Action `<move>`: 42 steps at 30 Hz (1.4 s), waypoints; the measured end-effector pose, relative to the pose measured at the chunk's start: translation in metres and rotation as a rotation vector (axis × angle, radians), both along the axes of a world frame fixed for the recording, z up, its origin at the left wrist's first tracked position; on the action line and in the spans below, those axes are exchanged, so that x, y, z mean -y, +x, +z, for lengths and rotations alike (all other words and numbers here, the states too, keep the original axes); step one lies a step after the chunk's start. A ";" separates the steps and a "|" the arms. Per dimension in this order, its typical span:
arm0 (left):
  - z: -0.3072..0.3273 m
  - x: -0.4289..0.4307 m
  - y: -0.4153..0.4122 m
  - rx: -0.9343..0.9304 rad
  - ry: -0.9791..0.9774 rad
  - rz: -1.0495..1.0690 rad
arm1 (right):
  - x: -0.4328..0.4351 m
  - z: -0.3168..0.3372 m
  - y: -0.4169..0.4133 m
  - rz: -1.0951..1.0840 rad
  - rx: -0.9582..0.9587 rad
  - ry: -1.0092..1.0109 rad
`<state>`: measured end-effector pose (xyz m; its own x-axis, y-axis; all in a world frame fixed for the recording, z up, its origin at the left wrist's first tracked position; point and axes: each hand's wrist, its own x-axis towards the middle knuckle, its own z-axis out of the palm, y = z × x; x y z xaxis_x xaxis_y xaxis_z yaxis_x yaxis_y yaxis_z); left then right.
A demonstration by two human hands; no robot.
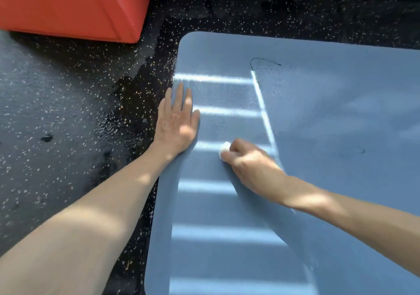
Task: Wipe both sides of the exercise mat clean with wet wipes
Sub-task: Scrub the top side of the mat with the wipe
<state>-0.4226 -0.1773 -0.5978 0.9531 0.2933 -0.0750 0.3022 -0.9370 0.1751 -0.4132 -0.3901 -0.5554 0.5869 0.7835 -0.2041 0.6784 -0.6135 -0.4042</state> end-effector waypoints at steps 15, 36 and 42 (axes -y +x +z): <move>-0.004 0.065 -0.119 0.024 0.036 -0.103 | 0.036 0.009 -0.078 -0.138 -0.079 0.047; -0.004 0.075 -0.153 0.032 0.053 -0.143 | 0.064 0.020 -0.149 -0.033 -0.326 0.019; -0.003 0.075 -0.152 0.041 0.021 -0.139 | 0.075 0.011 -0.176 0.174 -0.232 0.045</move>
